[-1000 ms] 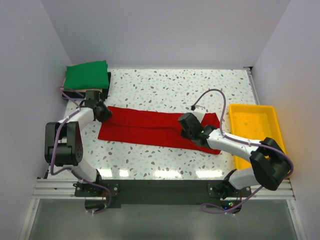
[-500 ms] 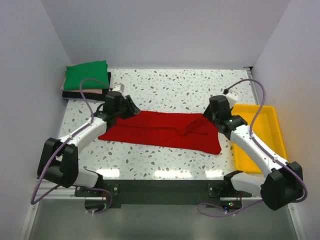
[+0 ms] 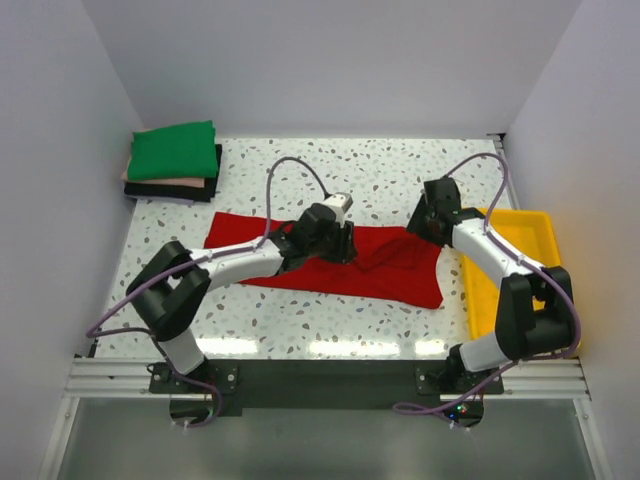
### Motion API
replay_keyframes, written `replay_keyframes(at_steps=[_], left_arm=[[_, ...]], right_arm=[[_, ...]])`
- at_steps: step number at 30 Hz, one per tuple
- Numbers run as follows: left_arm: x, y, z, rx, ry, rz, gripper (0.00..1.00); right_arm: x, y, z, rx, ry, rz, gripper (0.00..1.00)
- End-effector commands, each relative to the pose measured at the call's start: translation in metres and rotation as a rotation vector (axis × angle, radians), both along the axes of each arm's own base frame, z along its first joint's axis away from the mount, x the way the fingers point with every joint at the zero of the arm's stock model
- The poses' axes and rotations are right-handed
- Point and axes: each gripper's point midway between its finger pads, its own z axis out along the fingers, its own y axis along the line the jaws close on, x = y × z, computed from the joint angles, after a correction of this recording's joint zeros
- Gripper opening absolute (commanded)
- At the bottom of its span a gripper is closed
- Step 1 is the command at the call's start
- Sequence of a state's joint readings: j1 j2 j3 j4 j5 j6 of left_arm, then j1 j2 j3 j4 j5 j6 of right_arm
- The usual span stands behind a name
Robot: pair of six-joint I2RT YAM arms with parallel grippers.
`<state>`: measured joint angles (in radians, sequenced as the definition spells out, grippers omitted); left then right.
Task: Fold and stack the t-shirts
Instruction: Fold the tshirt
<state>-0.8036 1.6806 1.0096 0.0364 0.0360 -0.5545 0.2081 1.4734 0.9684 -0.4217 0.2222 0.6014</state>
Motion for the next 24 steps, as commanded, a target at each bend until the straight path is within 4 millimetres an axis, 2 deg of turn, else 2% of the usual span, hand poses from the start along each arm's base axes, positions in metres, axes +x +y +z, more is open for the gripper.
replay_keyframes(at_steps=[1, 4, 13, 16, 17, 20, 23, 24], left_arm=[[0.012, -0.030, 0.016, 0.015, -0.111, -0.044, 0.49], [0.010, -0.043, 0.010, 0.051, -0.125, -0.061, 0.49], [0.012, -0.062, -0.007, 0.133, -0.145, -0.080, 0.49], [0.012, -0.067, -0.016, 0.146, -0.138, -0.090, 0.49], [0.009, -0.063, -0.023, 0.171, -0.116, -0.094, 0.49], [0.008, -0.064, -0.028, 0.176, -0.113, -0.094, 0.46], [0.009, -0.064, -0.031, 0.183, -0.109, -0.088, 0.41], [0.009, -0.063, -0.031, 0.185, -0.108, -0.088, 0.38]], right_arm=[[0.021, 0.012, 0.017, 0.050, -0.068, 0.037, 0.54], [0.023, 0.015, 0.009, 0.059, -0.056, 0.037, 0.54], [0.024, 0.016, -0.012, 0.060, -0.016, 0.035, 0.51], [0.023, 0.017, -0.015, 0.062, -0.011, 0.037, 0.50], [0.023, 0.017, -0.016, 0.065, -0.011, 0.037, 0.50], [0.022, 0.018, -0.020, 0.068, -0.004, 0.038, 0.47], [0.021, 0.018, -0.024, 0.071, 0.001, 0.041, 0.40], [0.020, 0.019, -0.024, 0.074, 0.002, 0.043, 0.34]])
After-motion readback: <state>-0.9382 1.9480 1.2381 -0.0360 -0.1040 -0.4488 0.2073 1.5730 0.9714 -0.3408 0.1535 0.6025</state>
